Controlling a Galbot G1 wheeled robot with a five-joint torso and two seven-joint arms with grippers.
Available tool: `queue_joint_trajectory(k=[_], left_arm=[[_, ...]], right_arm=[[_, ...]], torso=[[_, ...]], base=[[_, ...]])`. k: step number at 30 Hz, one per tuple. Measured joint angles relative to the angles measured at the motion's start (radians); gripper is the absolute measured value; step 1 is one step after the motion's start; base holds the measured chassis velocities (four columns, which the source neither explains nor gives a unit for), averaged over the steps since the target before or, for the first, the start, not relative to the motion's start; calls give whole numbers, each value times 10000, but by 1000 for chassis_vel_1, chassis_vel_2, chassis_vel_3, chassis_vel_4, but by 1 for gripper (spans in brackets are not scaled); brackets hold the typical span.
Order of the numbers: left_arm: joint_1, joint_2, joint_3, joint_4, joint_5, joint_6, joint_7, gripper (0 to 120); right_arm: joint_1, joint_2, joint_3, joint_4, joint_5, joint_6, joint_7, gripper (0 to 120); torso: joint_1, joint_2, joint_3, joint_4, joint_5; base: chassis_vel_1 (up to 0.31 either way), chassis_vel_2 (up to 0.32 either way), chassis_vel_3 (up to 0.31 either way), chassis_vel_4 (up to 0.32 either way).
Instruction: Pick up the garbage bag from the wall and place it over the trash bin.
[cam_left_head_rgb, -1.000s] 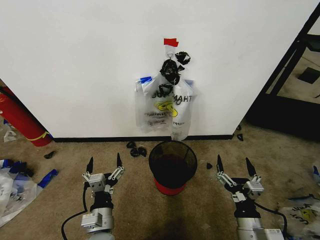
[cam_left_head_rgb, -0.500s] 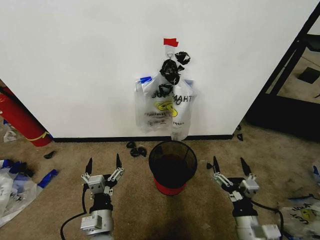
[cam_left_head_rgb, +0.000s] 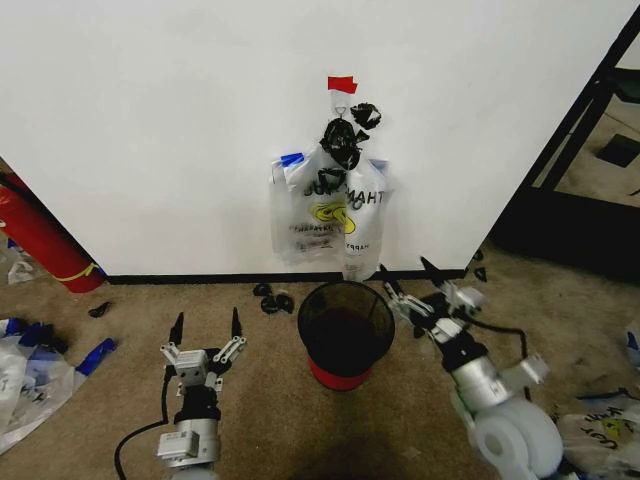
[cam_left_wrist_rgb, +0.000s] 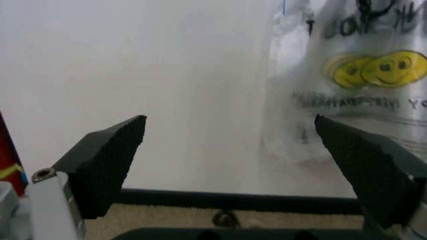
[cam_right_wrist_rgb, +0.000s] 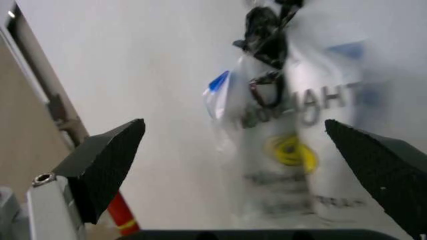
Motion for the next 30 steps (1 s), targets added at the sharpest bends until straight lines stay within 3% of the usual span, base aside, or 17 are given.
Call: queue_joint_trajectory(k=[4,8,15,21,30], left_arm=[[125,-107,-23,1,55,-6,12,100],[126,-166,-186,-50,104,-7,20,100],[108,-287,-356,-46,109,5,23,100],[97,-328,-423,-16,108,14,23,100],[11,-241,-465,41,57,35,22,100]], right_arm=[[1479,59,-768,-944,1014,-264,211,100],[3008,383,-1452,-2236,2065,-416,385,100],[4786,952,-2098,-3838,2489,-462,429,100],[5902,1309,-2294,-5054,2662,-440,442,100],[6778,1482,-2404,-5815,2967,-428,437,100]], torso=[[0,0,1,15,1],[1,-1,1,9,1],[1,0,1,7,0],[1,-1,1,9,-1],[0,-1,0,8,0]], base=[[0,0,0,0],[0,0,0,0],[0,0,0,0],[0,0,0,0],[0,0,0,0]])
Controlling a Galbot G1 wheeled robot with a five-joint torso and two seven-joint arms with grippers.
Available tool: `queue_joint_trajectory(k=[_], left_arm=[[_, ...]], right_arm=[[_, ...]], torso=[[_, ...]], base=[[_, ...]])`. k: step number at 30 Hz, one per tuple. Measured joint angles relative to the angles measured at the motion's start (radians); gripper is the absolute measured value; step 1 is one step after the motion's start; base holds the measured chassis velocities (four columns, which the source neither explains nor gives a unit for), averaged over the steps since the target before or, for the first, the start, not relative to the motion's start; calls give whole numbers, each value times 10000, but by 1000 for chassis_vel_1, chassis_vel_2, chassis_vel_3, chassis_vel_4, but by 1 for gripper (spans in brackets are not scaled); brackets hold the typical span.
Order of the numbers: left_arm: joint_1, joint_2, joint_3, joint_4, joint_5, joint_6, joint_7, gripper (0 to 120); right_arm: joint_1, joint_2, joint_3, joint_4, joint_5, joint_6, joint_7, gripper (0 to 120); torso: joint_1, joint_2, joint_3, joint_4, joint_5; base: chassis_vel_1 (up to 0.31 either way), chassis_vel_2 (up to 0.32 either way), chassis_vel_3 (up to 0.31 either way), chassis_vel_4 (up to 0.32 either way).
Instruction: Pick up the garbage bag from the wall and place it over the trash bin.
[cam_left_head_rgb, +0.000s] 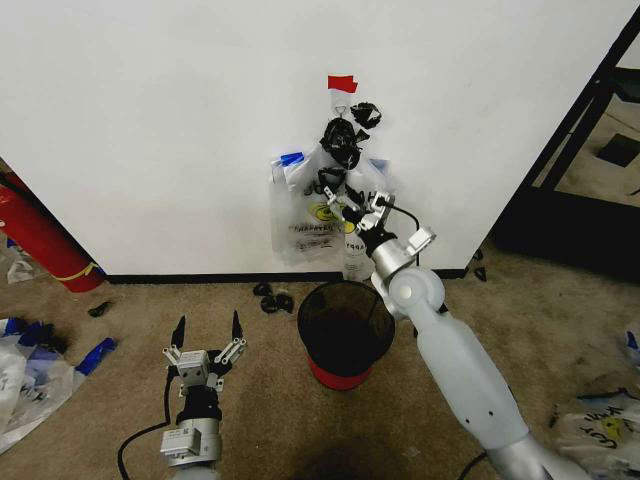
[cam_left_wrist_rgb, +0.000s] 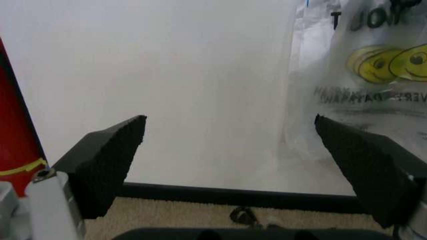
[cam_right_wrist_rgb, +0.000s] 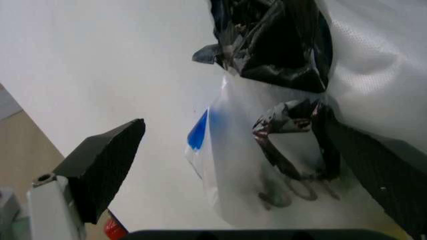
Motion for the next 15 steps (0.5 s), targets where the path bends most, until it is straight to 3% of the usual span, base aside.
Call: queue_joint_trajectory(k=[15], left_arm=[[-69,127,-53,12,-196,5,-15,100]], right_arm=[[570,116,-35,-661,49,38,-25,100]], torso=[[0,0,-1,0,0]], base=[[0,0,0,0]])
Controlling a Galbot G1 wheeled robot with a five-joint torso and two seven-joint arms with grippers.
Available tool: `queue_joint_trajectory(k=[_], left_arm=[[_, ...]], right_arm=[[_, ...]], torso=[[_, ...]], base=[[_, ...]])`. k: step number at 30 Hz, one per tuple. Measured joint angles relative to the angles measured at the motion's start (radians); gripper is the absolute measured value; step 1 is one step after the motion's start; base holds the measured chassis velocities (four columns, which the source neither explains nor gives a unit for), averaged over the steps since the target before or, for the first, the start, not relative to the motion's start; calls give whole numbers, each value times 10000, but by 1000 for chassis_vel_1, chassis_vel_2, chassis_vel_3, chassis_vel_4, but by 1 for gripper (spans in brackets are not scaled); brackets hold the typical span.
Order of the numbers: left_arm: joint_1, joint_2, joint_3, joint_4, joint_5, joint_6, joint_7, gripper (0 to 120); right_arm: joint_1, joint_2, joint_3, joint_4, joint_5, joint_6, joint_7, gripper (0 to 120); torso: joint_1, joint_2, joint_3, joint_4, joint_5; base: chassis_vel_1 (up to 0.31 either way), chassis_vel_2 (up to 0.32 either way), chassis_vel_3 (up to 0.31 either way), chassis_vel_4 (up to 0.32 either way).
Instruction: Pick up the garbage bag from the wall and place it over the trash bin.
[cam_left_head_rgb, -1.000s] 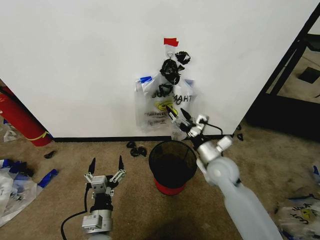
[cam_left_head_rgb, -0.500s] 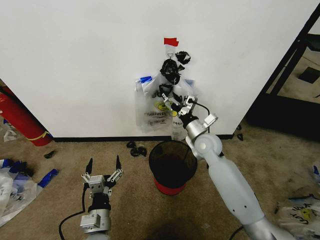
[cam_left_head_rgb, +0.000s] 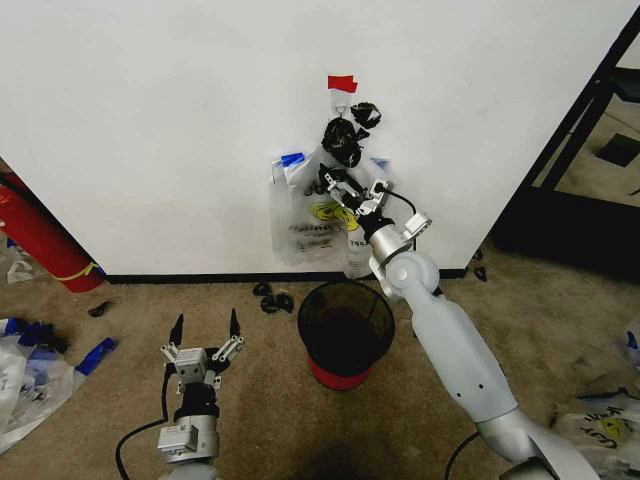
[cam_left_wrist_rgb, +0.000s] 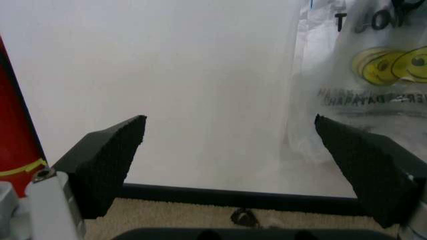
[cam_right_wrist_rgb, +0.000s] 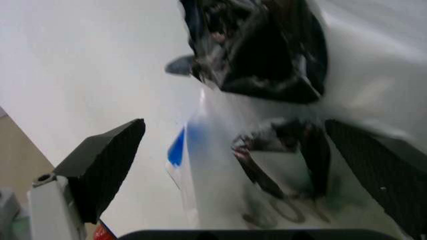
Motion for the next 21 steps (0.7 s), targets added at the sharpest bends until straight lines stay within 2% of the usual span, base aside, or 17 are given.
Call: queue_joint_trajectory(k=[11,18,20,21], left_arm=[[-19,-19,21,7,-33,0,-16,100],[-28,-55,129,21,-22,2,-16,100],[-19,-54,134,21,-19,3,-17,100],[-17,-53,134,20,-19,3,-17,100]], right_arm=[[218,-108,13,171,19,-8,-27,100],[110,-172,105,299,-36,110,13,79],[80,-199,111,343,-49,137,15,68],[77,-201,113,347,-49,139,16,68]], torso=[[0,0,0,-1,0],[0,0,0,0,1],[0,0,0,0,1],[0,0,0,-1,1]], base=[[0,0,0,0],[0,0,0,0],[0,0,0,0],[0,0,0,0]])
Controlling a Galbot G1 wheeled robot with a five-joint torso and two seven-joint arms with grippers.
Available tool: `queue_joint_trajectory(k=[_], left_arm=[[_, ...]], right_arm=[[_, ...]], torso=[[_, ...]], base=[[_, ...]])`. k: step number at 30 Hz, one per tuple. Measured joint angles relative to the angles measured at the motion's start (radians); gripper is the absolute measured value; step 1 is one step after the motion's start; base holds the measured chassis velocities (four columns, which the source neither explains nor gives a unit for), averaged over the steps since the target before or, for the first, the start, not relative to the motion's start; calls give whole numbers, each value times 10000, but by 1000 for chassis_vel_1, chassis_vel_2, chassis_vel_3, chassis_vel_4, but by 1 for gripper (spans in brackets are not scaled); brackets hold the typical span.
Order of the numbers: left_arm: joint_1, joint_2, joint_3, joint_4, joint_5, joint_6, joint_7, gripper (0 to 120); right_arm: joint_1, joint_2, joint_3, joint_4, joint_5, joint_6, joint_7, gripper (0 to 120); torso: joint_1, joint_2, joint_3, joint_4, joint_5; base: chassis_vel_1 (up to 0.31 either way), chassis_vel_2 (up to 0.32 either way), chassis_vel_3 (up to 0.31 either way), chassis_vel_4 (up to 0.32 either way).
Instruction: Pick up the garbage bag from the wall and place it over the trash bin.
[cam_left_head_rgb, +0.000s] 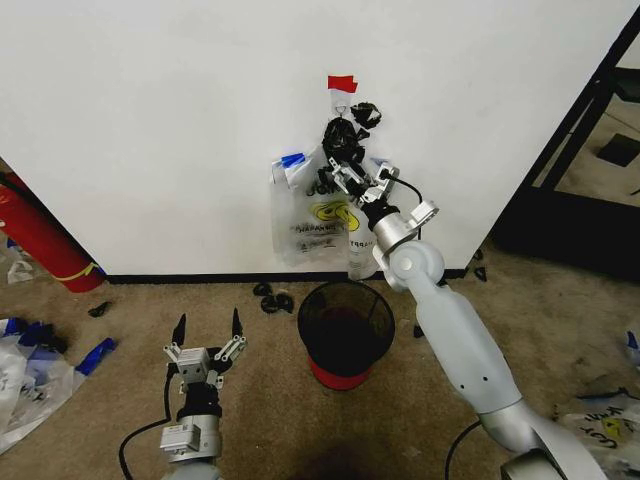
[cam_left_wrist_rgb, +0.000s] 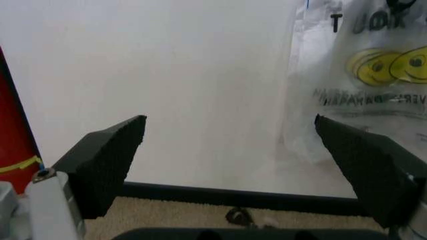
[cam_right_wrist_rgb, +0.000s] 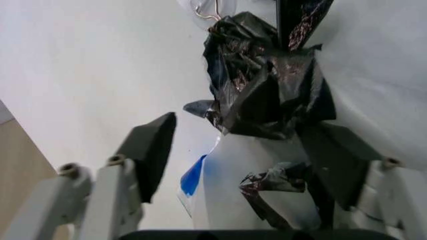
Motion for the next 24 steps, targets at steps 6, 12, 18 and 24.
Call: queue_joint_trajectory(k=[6,12,18,24], left_arm=[[69,34,-4,-51,12,0,0,100],[172,72,-58,-176,29,-2,4,100],[218,73,-69,-212,43,-28,4,100],[360,47,-58,-325,134,-80,5,100]], right_arm=[[-29,30,63,24,-8,43,12,43],[-28,87,115,41,-31,82,37,25],[-72,89,153,128,-19,136,152,2],[-302,83,302,382,6,161,212,0]], torso=[[0,0,0,1,0],[0,0,0,1,0],[0,0,0,1,0],[0,0,0,1,0]], base=[[0,0,0,0],[0,0,0,0],[0,0,0,0],[0,0,0,0]])
